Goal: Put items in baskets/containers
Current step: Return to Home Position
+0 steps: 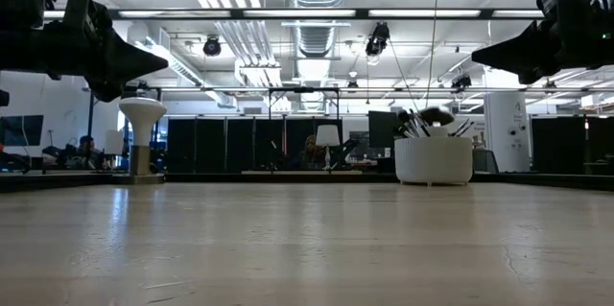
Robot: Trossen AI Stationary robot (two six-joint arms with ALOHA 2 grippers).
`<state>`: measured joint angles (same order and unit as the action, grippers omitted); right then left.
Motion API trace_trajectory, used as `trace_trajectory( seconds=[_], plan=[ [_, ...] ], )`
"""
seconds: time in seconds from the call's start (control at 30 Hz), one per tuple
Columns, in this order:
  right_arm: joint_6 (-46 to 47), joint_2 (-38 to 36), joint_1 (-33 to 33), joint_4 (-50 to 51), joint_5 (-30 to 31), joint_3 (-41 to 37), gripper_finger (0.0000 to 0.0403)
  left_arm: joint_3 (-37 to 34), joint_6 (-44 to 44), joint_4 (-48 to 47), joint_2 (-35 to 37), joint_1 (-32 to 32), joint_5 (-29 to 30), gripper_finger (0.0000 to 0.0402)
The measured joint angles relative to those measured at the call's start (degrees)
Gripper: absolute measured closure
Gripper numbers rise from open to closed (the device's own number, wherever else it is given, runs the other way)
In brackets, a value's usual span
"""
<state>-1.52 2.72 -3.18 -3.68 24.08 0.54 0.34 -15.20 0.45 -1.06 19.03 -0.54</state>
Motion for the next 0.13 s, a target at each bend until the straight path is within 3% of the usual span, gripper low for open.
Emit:
trace_trajectory(
  seconds=[0.13],
  plan=[
    [0.0, 0.0, 0.0, 0.0, 0.0, 0.0, 0.0394, 0.0, 0.0, 0.0, 0.0, 0.0, 0.0, 0.0401]
  ],
)
